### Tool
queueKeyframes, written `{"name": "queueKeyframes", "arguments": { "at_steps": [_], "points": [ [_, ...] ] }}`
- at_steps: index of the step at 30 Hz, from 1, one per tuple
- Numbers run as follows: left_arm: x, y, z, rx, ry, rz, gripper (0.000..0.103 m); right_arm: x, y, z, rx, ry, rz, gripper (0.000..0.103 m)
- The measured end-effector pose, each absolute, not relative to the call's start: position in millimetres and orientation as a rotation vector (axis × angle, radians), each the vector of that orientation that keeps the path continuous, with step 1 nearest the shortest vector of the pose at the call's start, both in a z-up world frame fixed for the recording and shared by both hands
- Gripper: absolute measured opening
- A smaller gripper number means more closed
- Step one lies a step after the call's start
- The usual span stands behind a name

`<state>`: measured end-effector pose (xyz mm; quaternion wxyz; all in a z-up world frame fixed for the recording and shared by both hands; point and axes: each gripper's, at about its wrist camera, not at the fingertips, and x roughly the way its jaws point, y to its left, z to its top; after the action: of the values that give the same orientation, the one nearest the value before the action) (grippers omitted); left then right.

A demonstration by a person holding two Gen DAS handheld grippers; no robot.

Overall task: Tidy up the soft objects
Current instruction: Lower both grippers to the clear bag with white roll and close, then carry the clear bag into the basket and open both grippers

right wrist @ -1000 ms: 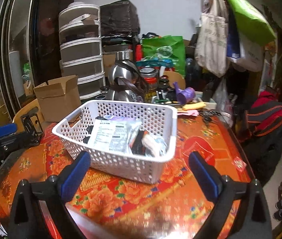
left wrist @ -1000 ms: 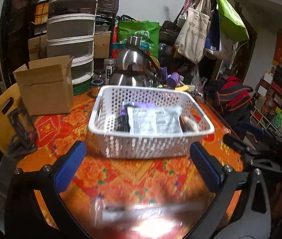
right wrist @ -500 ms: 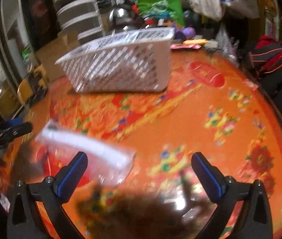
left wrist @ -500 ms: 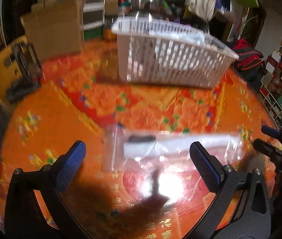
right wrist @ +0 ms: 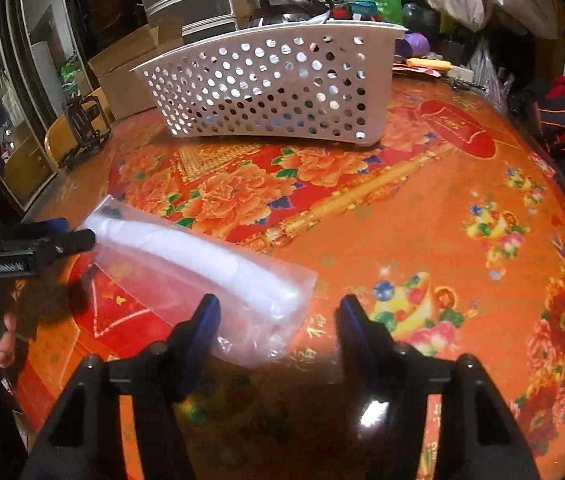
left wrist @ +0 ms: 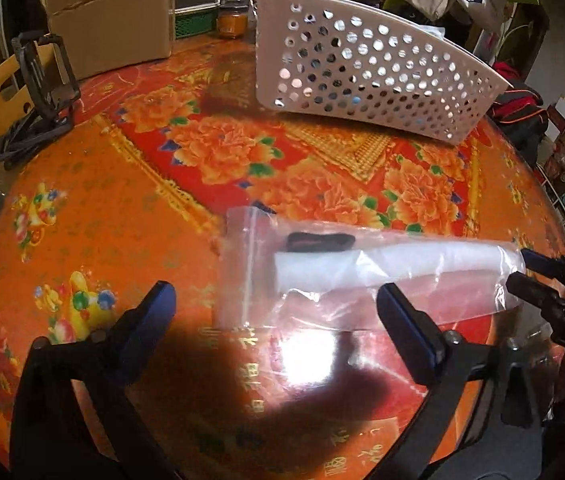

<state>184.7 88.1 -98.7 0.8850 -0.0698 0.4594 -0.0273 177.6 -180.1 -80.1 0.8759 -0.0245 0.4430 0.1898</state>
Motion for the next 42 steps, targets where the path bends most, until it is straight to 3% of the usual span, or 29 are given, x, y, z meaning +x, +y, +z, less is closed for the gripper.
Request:
{"name": "queueKeyframes", "arguments": {
  "at_steps": [6,9,12,16,25,32,42],
  "points": [
    [186,76,-101,-0.089,0.948,-0.054,0.088,179,-171,-82,-0.113,0.912,0.4,0.057],
    [185,71,-101,-0.052,0.941,-0.048,0.082,176,-166,-82,-0.14,0.902,0.412,0.046],
    [183,65,-100,-0.025,0.925,-0.05,0.071,175,-162,-82,-0.16,0.899,0.416,0.04],
    [179,56,-98,-0.014,0.894,-0.083,0.042,176,-166,-81,-0.144,0.897,0.415,0.028],
    [171,71,-98,-0.154,0.878,-0.158,0.02,172,-162,-79,-0.174,0.872,0.402,0.017],
    [161,79,-91,-0.203,0.822,-0.182,0.011,169,-171,-72,-0.124,0.838,0.429,0.011],
    [143,78,-77,-0.2,0.735,-0.212,0.01,158,-176,-60,-0.094,0.754,0.441,0.009]
  ]
}}
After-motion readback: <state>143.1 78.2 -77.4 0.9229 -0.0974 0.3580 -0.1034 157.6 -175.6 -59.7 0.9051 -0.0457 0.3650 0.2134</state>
